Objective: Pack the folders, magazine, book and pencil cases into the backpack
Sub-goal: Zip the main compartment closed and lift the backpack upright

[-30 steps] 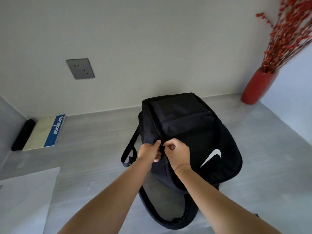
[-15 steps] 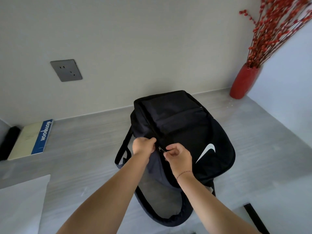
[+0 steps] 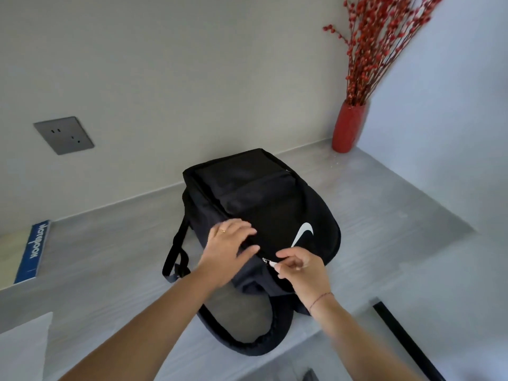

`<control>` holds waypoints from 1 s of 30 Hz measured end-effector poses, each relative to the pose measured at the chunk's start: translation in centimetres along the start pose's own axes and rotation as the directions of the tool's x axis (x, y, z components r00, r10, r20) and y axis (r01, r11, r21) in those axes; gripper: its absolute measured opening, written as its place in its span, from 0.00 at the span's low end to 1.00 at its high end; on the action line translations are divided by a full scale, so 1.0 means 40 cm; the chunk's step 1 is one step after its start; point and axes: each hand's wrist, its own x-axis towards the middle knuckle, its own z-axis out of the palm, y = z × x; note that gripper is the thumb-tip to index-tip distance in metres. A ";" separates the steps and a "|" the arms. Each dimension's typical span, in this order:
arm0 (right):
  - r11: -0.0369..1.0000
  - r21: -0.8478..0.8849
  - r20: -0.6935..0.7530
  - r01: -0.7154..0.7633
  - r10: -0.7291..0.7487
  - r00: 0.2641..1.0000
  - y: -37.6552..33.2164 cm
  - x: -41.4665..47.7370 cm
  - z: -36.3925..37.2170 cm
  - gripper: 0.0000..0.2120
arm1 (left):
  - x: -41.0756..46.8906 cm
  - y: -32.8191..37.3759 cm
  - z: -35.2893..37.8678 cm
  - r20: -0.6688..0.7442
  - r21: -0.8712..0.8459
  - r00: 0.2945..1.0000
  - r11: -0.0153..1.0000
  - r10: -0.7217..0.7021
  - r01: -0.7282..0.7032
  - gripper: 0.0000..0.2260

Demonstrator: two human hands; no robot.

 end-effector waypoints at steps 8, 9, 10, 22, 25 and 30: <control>1.000 -0.011 0.006 0.015 -0.015 1.000 -0.006 -0.016 -0.018 0.10 | 0.002 0.007 0.000 0.217 -0.133 0.972 0.989 0.093 -0.065 0.11; 1.000 -0.004 -0.001 0.010 -0.010 1.000 -0.006 -0.017 -0.029 0.10 | 0.003 0.003 -0.005 0.207 -0.134 0.976 0.990 0.072 -0.045 0.10; 1.000 0.009 -0.013 0.004 -0.004 1.000 -0.006 -0.018 -0.043 0.10 | 0.002 -0.004 -0.010 0.191 -0.136 0.981 0.991 0.043 -0.017 0.09; 0.994 -0.065 -0.052 0.083 -0.087 0.995 -0.024 0.002 -0.160 0.10 | 0.021 0.126 0.027 0.221 -0.048 0.969 0.994 0.110 -0.102 0.20; 0.990 -0.097 -0.034 0.107 -0.111 0.993 -0.025 0.006 -0.172 0.10 | 0.044 0.186 0.062 0.211 -0.036 0.975 0.997 0.069 -0.062 0.16; 0.984 -0.148 -0.073 0.098 -0.110 0.991 -0.019 0.032 -0.228 0.08 | 0.048 0.163 0.044 0.239 -0.089 0.971 0.996 -0.002 0.024 0.10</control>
